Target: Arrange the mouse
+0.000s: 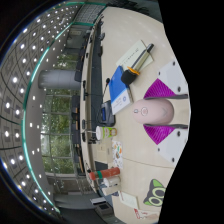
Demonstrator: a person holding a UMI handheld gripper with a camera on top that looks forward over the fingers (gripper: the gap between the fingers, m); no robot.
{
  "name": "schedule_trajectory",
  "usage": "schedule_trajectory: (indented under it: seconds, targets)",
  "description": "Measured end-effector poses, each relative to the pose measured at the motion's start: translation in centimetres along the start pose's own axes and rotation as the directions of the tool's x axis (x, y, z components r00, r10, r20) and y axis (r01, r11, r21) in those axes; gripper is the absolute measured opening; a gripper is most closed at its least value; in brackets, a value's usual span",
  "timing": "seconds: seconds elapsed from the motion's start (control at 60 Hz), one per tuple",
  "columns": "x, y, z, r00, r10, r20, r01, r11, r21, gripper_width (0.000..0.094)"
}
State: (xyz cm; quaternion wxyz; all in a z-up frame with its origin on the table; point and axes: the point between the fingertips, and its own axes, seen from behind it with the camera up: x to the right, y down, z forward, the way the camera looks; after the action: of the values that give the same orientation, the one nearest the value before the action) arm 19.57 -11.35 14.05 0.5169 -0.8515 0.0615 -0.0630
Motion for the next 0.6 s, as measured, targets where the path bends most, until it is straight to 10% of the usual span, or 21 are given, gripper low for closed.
schedule_trajectory:
  seconds: [0.25, 0.6]
  targets:
    - [-18.1, -7.8, -5.9, 0.996, -0.02, 0.083, 0.012, 0.996, 0.091, 0.0328]
    - [-41.1, 6.4, -2.5, 0.961, -0.083, 0.263, 0.115, 0.987, -0.109, 0.0327]
